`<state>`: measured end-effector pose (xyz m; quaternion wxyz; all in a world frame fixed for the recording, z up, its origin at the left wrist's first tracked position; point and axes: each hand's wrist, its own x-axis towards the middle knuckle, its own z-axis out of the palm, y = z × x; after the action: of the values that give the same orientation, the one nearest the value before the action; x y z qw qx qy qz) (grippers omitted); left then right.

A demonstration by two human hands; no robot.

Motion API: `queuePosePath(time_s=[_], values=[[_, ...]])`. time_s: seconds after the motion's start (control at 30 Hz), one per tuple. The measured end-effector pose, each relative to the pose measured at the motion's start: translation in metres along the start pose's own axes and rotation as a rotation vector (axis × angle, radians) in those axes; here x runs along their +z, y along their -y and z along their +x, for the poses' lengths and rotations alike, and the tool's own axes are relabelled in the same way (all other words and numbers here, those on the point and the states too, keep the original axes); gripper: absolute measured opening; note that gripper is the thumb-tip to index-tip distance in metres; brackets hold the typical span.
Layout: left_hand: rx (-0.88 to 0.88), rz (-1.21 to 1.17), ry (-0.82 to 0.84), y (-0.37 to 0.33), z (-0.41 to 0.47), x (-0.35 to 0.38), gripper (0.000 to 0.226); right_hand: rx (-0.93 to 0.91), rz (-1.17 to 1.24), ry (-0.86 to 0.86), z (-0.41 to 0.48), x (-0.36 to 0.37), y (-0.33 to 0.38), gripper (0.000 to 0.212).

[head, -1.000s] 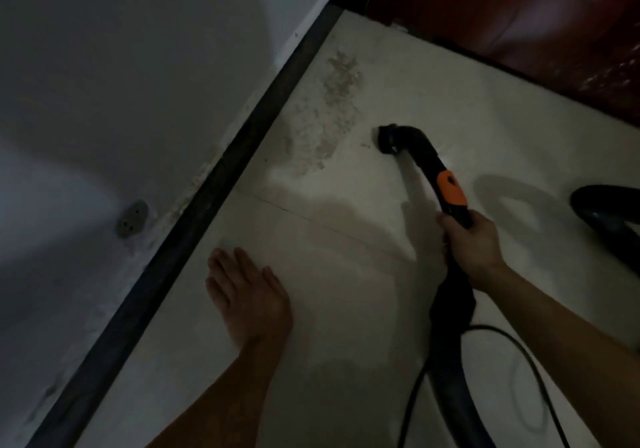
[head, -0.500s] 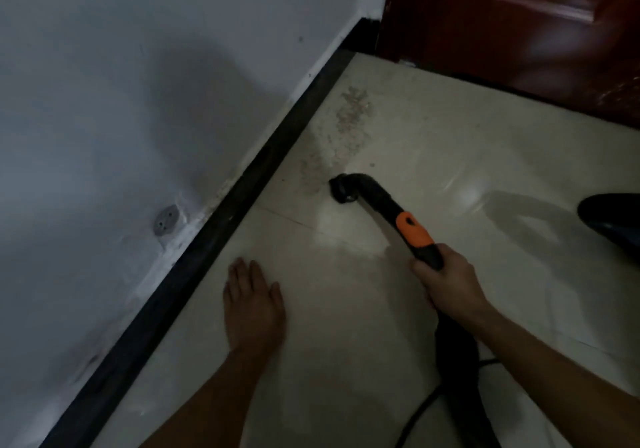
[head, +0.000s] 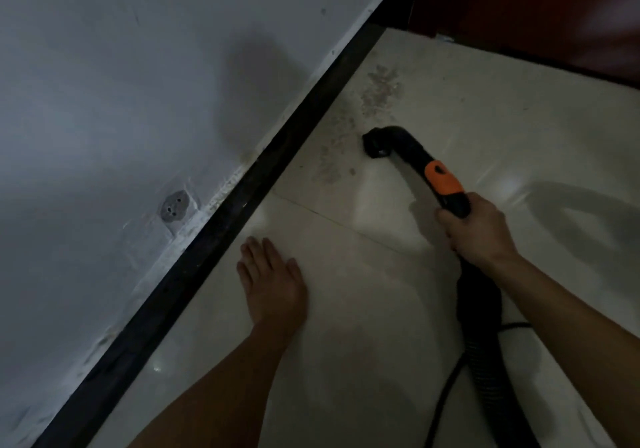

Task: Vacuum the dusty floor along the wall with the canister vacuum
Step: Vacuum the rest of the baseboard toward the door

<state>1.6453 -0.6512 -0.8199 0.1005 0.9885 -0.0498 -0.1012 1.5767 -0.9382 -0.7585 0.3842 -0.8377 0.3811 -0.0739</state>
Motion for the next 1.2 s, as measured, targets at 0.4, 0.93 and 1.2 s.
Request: queuePosePath(time_s=[0.4,0.93,1.2], values=[[0.002,0.023,-0.115,0.006,0.003,0.016,0.068,-0.096,-0.106,0.083,-0.028,0.021,0.01,0.019],[0.004,-0.003,-0.089,0.005,0.002,0.011,0.066,-0.08,-0.043,0.083,0.049,0.042,0.042,0.026],[0.001,-0.014,-0.078,0.004,0.001,0.009,0.069,-0.108,-0.079,0.053,0.102,0.052,0.074,0.03]])
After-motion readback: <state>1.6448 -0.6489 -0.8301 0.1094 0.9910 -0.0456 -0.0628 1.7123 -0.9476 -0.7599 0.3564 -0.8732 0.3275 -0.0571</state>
